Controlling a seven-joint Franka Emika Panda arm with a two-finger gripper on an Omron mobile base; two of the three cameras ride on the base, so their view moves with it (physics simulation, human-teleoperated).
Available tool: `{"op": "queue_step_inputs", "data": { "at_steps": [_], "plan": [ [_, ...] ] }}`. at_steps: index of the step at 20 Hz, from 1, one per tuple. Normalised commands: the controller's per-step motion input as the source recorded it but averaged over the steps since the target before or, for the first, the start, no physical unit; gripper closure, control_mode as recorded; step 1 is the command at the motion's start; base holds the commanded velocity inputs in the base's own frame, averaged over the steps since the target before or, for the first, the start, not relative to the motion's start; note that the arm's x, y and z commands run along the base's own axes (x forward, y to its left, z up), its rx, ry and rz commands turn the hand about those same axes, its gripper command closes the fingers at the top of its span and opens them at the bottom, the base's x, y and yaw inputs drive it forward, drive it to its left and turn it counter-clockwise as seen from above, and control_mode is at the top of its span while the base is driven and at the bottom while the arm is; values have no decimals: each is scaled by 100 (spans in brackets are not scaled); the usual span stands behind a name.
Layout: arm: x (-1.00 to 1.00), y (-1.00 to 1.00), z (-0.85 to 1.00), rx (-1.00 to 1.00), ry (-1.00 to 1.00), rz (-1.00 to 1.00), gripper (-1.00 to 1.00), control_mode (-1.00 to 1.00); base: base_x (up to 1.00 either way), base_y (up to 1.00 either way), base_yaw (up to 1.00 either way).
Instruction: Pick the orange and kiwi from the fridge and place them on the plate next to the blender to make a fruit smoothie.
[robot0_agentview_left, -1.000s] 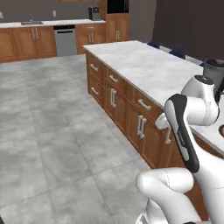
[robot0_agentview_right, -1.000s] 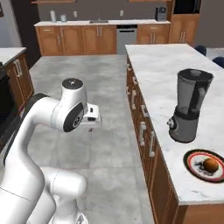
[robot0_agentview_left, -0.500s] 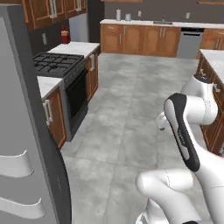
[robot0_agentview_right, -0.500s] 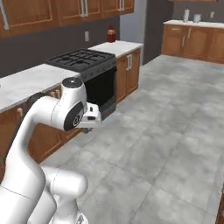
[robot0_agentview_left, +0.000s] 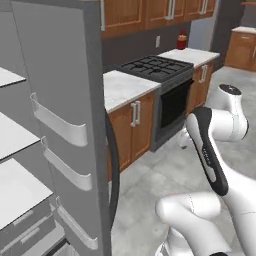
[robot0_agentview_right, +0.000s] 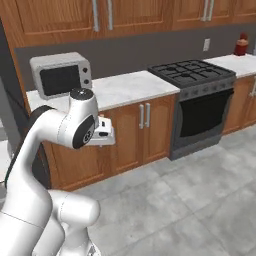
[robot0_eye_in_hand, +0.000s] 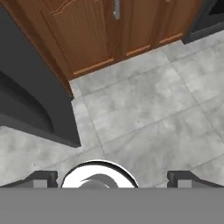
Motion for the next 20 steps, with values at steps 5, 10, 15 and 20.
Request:
{"op": "queue_step_inputs", "data": {
  "at_steps": [5,10,15,20],
  "plan": [
    [0,0,0,0,0,0,-100,100,-56,-9,62],
    [0,0,0,0,0,0,-100,100,-100,-50,36],
    [0,0,0,0,0,0,-100,100,-86,-1,27],
    [0,0,0,0,0,0,-100,100,-43,90,23]
  ]
}}
